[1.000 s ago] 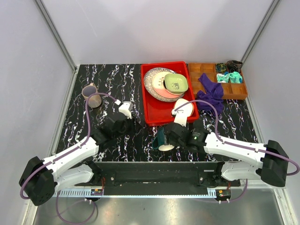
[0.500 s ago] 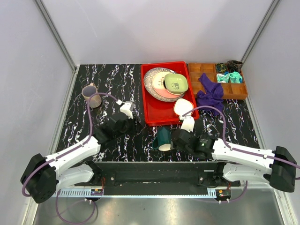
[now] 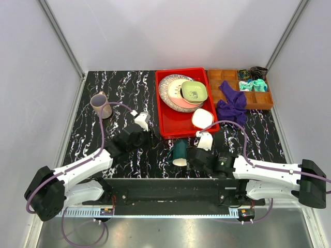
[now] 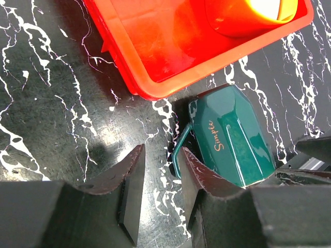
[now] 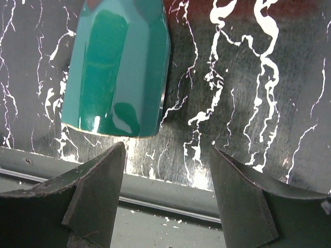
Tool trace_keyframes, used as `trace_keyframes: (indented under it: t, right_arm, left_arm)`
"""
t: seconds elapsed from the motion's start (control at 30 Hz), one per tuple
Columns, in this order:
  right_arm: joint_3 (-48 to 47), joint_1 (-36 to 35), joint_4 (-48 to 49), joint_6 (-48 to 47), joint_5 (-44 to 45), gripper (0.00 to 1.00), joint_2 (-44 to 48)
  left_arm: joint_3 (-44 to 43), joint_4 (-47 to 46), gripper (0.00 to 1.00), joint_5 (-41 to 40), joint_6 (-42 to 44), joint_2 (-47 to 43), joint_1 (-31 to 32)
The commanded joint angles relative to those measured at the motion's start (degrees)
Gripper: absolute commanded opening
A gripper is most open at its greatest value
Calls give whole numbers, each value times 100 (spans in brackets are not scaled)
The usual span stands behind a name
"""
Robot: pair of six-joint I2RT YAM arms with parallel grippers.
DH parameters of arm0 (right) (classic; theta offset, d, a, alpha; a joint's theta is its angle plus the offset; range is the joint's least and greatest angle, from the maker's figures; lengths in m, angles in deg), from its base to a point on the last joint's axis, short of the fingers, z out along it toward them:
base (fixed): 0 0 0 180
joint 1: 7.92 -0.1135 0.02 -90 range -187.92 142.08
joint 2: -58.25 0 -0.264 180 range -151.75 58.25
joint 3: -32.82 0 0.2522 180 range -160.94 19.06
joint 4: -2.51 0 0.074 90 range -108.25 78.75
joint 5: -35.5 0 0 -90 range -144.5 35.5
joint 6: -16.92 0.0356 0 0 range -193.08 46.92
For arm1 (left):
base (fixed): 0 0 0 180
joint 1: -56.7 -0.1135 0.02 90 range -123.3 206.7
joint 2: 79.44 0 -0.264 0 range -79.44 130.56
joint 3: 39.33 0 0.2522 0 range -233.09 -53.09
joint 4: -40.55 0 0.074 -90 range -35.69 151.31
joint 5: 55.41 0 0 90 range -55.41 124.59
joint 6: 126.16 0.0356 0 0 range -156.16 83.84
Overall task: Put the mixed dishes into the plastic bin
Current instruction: Pick up the cup at the center of the board.
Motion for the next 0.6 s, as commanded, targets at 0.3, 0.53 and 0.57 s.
trace_keyframes:
  t: [0.3, 0.53, 0.57]
  right_arm:
    - [-17, -257, -28, 323, 219, 75, -262]
    - [36, -257, 420, 244, 334, 76, -543]
    - [45, -257, 516, 244, 351, 76, -604]
  left_arm:
    - [96, -501, 35, 105, -121, 47, 56]
    - [140, -501, 34, 96, -121, 21, 47]
    - [140, -493, 34, 87, -129, 12, 47]
